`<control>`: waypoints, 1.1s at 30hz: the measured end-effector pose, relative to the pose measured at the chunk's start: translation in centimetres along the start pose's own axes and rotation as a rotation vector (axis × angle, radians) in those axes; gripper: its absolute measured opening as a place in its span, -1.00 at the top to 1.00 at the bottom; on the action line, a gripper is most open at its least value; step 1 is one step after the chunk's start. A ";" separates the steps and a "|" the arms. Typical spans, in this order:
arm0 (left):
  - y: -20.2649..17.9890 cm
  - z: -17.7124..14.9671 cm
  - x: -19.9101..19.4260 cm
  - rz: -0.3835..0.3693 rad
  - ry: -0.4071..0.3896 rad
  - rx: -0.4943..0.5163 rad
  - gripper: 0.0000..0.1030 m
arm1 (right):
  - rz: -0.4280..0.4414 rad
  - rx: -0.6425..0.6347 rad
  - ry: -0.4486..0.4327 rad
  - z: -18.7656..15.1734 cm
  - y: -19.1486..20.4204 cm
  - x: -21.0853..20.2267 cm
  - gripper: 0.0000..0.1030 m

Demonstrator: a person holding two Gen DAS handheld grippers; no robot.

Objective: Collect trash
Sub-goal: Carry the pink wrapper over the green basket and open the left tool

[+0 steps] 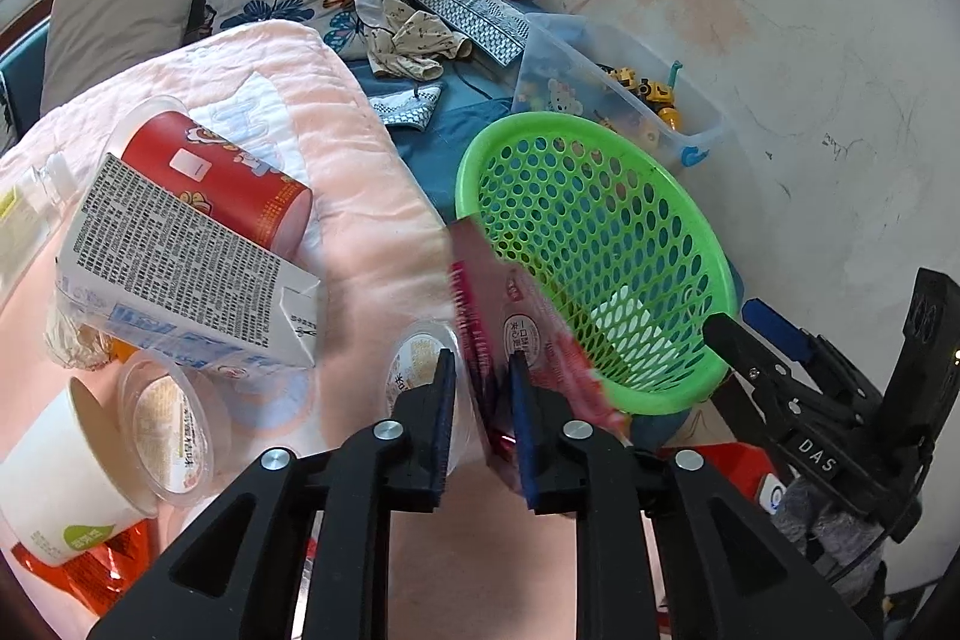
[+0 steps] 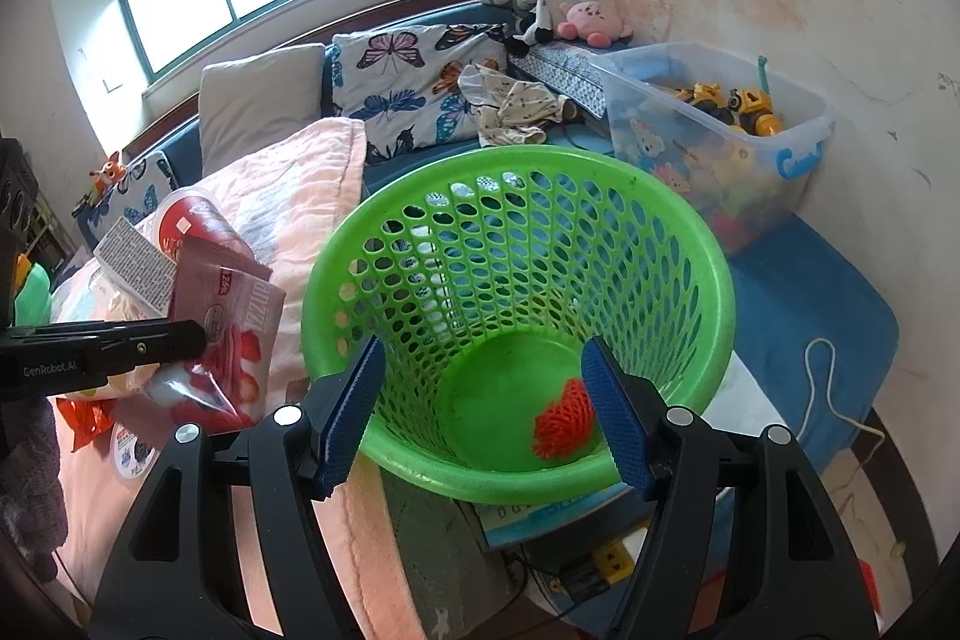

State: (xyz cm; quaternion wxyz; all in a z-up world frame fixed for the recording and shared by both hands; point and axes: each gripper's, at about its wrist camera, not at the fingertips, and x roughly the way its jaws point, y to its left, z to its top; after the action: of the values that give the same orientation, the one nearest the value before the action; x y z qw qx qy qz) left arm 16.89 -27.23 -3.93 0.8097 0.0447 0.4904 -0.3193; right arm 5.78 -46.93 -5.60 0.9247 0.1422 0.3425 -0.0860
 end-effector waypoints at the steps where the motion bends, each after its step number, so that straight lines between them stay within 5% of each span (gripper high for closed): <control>1: -0.1 0.0 0.1 -0.004 -0.002 0.006 0.59 | 0.001 0.000 0.001 0.0 -0.1 0.0 -0.33; 3: -0.1 -0.1 0.2 0.004 -0.007 0.018 0.43 | 0.003 0.000 0.004 -0.1 0.0 0.2 -0.33; 10: -0.2 -0.1 0.1 -0.012 -0.021 0.036 0.43 | 0.009 -0.002 0.011 -0.3 0.0 0.4 -0.33; 14: -0.6 -0.2 -0.4 -0.004 -0.043 0.052 0.23 | 0.009 0.003 0.014 -0.4 0.0 0.5 -0.33; 28: -2.4 -3.5 -2.3 -0.072 -0.043 0.148 0.22 | -0.005 0.009 0.003 -0.5 -0.4 -0.2 -0.33; 33: -2.3 -5.1 -1.6 -0.057 -0.028 0.152 -0.17 | -0.009 0.013 -0.006 -0.6 -0.8 -0.8 -0.33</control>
State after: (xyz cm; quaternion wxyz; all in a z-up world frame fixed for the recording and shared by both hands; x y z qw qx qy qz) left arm 11.21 -26.31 -4.74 0.8012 0.0877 0.4545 -0.3792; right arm 4.57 -47.41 -5.68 0.9244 0.1462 0.3397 -0.0928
